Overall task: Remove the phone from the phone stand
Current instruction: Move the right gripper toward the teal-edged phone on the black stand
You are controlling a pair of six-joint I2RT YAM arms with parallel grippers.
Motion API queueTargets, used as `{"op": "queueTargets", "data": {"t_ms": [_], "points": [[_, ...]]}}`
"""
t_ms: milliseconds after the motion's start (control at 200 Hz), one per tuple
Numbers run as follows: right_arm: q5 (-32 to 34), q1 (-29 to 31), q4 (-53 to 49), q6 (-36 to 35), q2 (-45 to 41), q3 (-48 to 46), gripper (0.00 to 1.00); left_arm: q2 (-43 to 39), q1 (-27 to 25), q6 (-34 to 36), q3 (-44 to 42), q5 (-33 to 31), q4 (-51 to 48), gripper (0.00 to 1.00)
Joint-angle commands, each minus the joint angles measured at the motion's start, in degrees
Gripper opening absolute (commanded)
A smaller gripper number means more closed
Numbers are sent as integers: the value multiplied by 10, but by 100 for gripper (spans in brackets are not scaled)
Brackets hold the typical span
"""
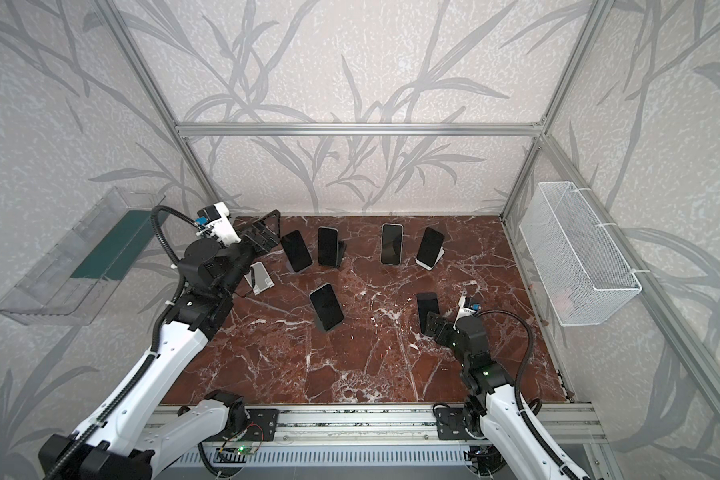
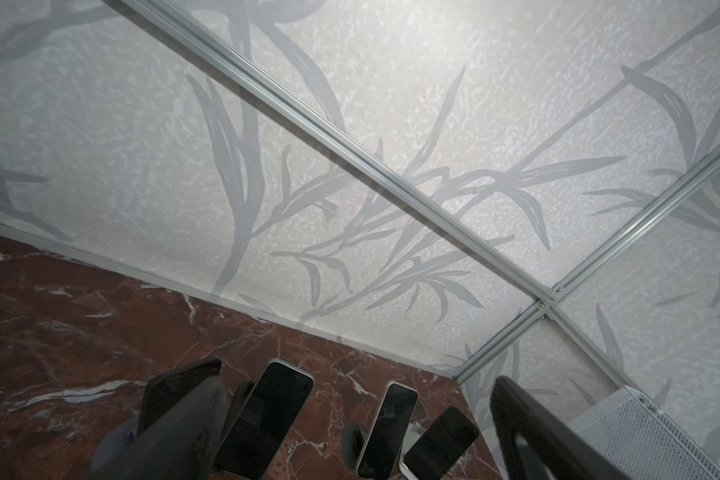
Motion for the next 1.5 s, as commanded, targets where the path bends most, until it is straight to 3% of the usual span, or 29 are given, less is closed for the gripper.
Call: {"op": "queueTargets", "data": {"t_ms": [0,115,245,375,560,730,935,1145,1495], "points": [[11,12,33,-17,-2,5,97,-6,-2,11,-9,79,77,98],[-18,22,52,-31,-4,4,98,-8,-2,1,-5,78,63,96],[-18,29,76,-40,15,-1,98,-24,12,-67,-47,18,55,95],[-28,34,69,-39,27,18,98,-33,24,-108,-58,-41,-13,94],[-14,93,-14,-78,32,125,95,-18,36,-129,-41,-8,-45,92],[28,208,-75,-105,79,238,95,-12,35,-142,-45,17,-38,90],[94,327,-95,-113,158,328,97,7,45,-96,-30,1,-62,90],[33,365,-93,-120,254,395,99,35,54,-70,-13,-15,-90,90],[43,418,-76,-166,422,509,99,62,75,-91,-11,2,-91,90]]}}
